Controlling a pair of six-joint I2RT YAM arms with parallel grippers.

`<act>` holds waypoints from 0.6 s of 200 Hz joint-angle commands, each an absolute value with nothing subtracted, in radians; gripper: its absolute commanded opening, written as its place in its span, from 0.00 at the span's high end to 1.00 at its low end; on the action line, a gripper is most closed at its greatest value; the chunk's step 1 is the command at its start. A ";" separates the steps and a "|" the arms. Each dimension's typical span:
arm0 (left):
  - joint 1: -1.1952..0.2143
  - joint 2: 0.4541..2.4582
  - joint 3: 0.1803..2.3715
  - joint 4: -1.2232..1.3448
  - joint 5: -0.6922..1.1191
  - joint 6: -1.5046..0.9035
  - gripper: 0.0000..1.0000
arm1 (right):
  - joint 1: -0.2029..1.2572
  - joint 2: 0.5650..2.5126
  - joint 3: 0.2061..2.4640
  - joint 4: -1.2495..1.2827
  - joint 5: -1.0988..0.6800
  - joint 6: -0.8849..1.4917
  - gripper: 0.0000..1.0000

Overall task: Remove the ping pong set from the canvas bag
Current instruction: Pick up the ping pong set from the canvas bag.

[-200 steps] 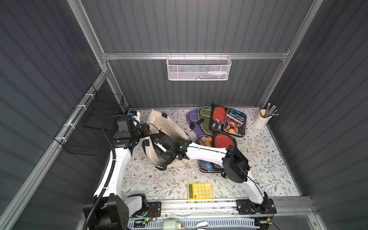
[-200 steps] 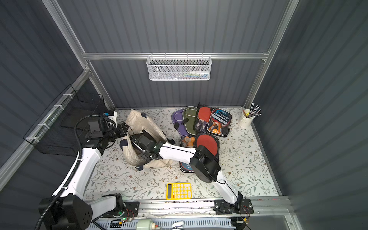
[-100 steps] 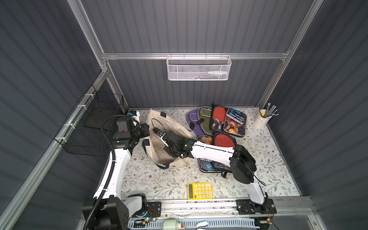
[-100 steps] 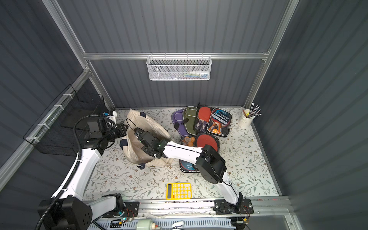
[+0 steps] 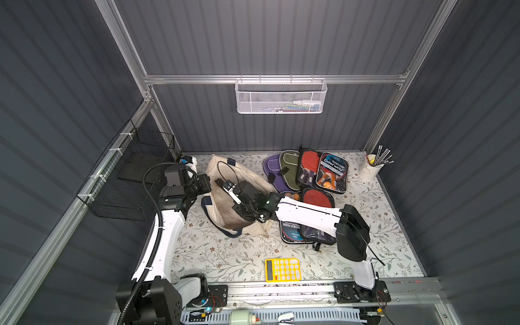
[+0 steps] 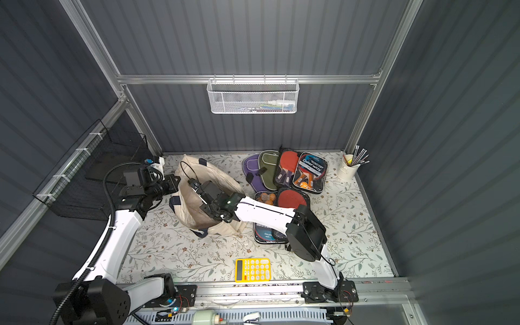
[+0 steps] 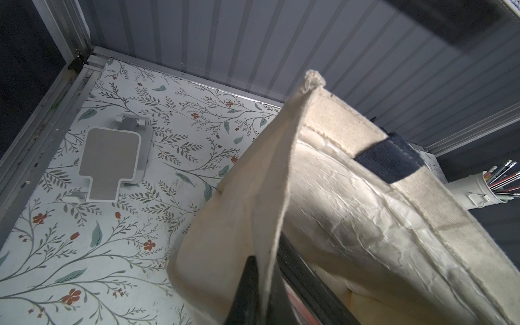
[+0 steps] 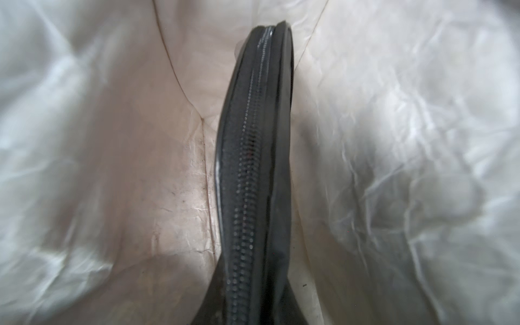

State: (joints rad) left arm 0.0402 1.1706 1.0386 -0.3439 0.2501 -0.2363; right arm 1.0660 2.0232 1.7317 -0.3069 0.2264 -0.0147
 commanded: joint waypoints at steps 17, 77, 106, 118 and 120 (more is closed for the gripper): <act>0.041 1.163 1.070 -0.347 0.220 -0.231 1.00 | 1.044 1.935 1.808 -0.300 0.155 0.040 1.00; 0.042 1.170 1.079 -0.353 0.195 -0.238 1.00 | 0.985 1.825 1.813 -0.320 0.040 0.130 1.00; 0.042 1.175 1.082 -0.353 0.194 -0.241 1.00 | 0.954 1.759 1.806 -0.321 -0.016 0.166 1.00; 0.043 1.179 1.082 -0.353 0.193 -0.240 1.00 | 0.943 1.729 1.804 -0.323 -0.040 0.180 1.00; 0.044 1.179 1.083 -0.354 0.194 -0.240 1.00 | 0.940 1.723 1.803 -0.322 -0.044 0.182 1.00</act>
